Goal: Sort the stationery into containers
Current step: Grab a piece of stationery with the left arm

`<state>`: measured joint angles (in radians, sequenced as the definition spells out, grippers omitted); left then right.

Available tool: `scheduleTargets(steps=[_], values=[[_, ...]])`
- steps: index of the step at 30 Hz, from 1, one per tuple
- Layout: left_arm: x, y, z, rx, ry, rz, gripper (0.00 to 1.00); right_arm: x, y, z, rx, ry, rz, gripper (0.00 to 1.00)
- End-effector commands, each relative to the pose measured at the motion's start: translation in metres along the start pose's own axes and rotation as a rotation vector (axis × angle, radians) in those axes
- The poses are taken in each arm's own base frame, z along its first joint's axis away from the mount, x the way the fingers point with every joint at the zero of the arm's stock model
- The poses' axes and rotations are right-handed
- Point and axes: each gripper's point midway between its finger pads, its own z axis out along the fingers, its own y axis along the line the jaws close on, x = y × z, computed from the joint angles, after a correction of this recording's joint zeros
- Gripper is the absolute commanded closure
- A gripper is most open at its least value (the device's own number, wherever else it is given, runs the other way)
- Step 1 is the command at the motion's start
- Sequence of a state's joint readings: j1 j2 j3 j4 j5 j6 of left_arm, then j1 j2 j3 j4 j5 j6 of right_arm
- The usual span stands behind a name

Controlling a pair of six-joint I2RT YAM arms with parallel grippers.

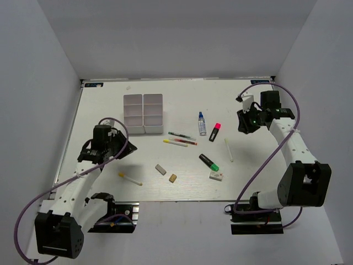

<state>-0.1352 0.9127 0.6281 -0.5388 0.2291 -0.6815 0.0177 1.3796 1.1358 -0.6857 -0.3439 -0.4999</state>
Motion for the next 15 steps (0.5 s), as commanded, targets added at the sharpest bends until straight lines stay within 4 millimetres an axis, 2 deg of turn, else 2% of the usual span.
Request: scheduleTargets(steps=[1, 2, 3, 4, 5, 6, 7, 9, 10, 12, 13, 15], values=[[0.005, -0.003, 0.007, 0.009, 0.044, -0.019, 0.68, -0.010, -0.010, -0.002, 0.018, -0.005, -0.024, 0.83], [0.007, -0.001, 0.010, 0.000, 0.056, -0.023, 0.68, -0.009, -0.011, -0.001, 0.023, -0.002, -0.022, 0.88], [0.010, 0.002, 0.013, -0.014, 0.072, -0.039, 0.66, -0.010, -0.012, -0.001, 0.029, -0.005, -0.025, 0.80], [0.017, 0.017, 0.019, -0.105, 0.114, -0.078, 0.60, -0.009, -0.011, -0.001, 0.028, -0.005, -0.027, 0.63], [0.015, 0.020, 0.019, -0.140, 0.129, -0.084, 0.49, -0.009, -0.010, 0.000, 0.025, -0.009, -0.029, 0.34], [0.015, 0.028, 0.020, -0.206, 0.130, -0.096, 0.42, -0.012, -0.008, -0.003, 0.018, -0.029, -0.031, 0.27], [0.023, 0.038, 0.014, -0.282, 0.170, -0.140, 0.40, -0.011, -0.009, 0.001, 0.022, -0.043, -0.035, 0.22], [0.012, 0.038, 0.003, -0.360, 0.144, -0.190, 0.40, -0.015, -0.009, 0.004, 0.023, -0.065, -0.036, 0.20], [0.009, 0.032, -0.008, -0.395, 0.146, -0.234, 0.40, -0.014, -0.008, 0.009, -0.001, -0.059, -0.014, 0.20], [-0.001, 0.032, -0.024, -0.445, 0.097, -0.268, 0.36, -0.021, -0.003, 0.016, -0.042, -0.094, 0.007, 0.20], [-0.001, 0.032, -0.036, -0.488, 0.102, -0.298, 0.34, -0.023, 0.000, 0.020, -0.067, -0.103, 0.044, 0.20], [0.004, 0.041, -0.043, -0.555, 0.110, -0.323, 0.33, -0.032, -0.001, 0.026, -0.078, -0.135, 0.080, 0.20]])
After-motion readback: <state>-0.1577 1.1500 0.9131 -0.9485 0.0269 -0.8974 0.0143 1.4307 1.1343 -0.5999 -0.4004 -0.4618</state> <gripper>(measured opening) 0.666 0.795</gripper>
